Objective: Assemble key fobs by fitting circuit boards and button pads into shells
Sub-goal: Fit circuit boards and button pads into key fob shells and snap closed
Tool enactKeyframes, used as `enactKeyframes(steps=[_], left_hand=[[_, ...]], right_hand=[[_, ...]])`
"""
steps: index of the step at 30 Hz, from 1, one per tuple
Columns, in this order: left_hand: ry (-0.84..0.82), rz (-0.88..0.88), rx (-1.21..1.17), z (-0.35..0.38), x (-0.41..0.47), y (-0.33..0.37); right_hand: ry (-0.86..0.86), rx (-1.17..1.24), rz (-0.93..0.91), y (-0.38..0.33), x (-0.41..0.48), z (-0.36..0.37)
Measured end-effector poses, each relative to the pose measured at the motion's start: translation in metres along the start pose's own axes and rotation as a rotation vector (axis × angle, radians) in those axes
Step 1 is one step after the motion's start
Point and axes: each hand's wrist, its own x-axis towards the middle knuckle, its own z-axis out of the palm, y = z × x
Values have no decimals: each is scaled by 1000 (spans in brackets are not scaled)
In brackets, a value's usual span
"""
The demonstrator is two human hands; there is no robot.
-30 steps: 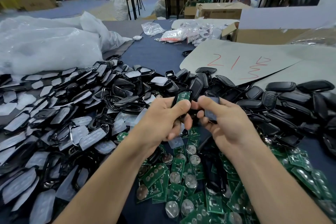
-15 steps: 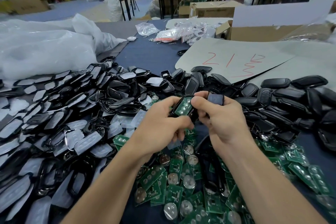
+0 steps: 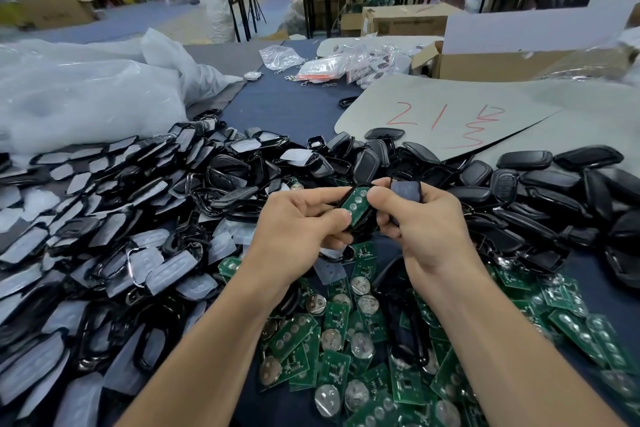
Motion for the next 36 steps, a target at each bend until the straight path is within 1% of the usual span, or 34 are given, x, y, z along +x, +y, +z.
enactKeyframes(steps=[6, 9, 11, 14, 17, 20, 22, 23, 24, 26, 27, 29, 32, 36], left_hand=[[38, -23, -5, 2, 0, 1], [59, -25, -15, 1, 0, 2], [46, -29, -23, 0, 0, 3], [34, -26, -45, -1, 0, 4], [71, -22, -88, -1, 0, 5], [88, -28, -136, -1, 0, 5], [106, -21, -135, -1, 0, 5], [125, -16, -125, -1, 0, 6], [151, -10, -111, -1, 1, 6], [214, 2, -68, -2, 1, 5], [241, 8, -40, -2, 1, 4], [279, 23, 10, -2, 2, 3], [310, 39, 67, 1, 2, 2], [302, 66, 91, 1, 2, 1]], right_hand=[[-26, -35, -7, 0, 0, -2], [-65, -31, 10, 2, 0, -3], [-88, 13, 32, 2, 0, -3], [-112, 156, 107, 1, 3, -3], [-223, 298, 215, -2, 3, -5], [-308, 341, 291, -6, 1, -8], [-276, 346, 313, -7, 0, -6], [-224, 325, 288, -6, 0, -5], [-145, 252, 218, -4, 0, -5], [55, -17, -1, 0, 1, -5], [112, -137, -100, 1, 1, -5], [145, -278, -208, 3, 0, -4], [135, -423, -272, 6, -3, -2], [168, -584, -395, 9, -5, -2]])
